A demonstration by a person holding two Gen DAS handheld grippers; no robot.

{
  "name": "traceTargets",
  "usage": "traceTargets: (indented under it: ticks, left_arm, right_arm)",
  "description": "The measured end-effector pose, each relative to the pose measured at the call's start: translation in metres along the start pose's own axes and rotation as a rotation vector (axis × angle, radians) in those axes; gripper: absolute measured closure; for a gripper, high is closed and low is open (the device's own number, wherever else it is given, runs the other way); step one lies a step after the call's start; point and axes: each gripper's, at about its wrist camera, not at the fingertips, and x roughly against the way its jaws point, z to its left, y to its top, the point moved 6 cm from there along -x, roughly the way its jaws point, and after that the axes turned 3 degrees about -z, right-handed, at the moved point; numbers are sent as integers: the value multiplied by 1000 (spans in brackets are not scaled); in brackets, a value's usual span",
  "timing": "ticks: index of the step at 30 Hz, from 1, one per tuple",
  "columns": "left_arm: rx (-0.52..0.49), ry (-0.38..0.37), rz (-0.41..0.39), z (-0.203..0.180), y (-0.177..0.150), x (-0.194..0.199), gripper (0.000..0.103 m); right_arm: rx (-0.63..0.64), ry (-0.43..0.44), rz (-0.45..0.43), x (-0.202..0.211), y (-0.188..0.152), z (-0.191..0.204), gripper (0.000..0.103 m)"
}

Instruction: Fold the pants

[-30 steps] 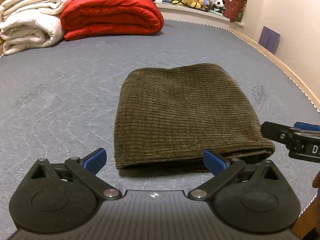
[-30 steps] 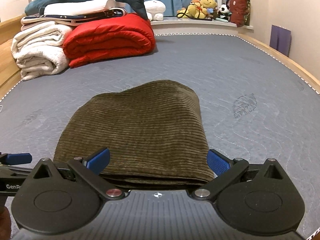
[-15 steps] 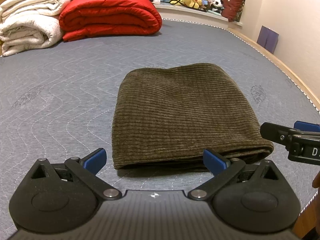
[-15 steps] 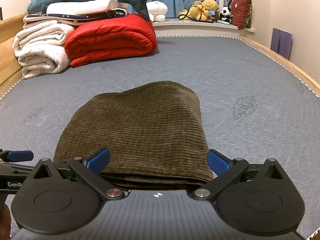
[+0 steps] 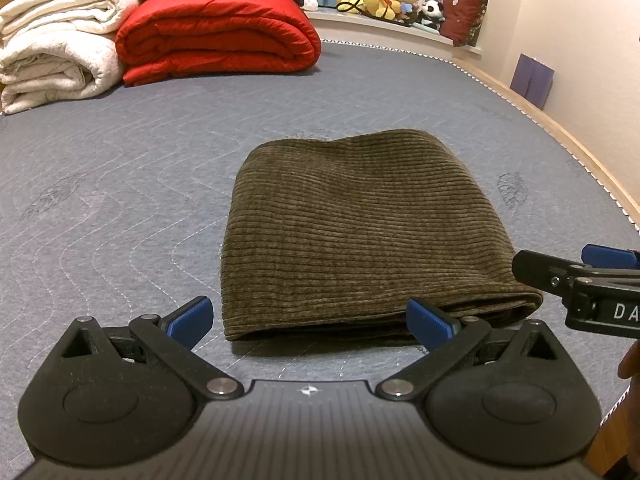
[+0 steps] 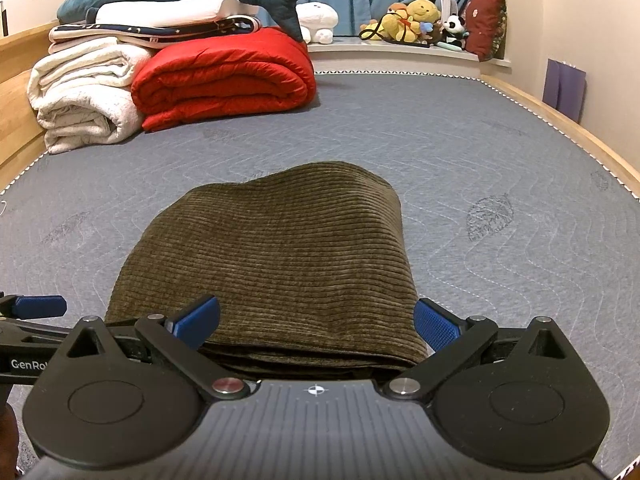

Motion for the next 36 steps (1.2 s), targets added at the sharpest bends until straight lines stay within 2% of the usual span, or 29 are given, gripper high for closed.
traceTargets:
  ticks: [36]
  left_arm:
    - [-19, -29, -22, -5, 2, 4, 0]
  right_arm:
    - [10, -2, -2, -1, -1, 2, 1]
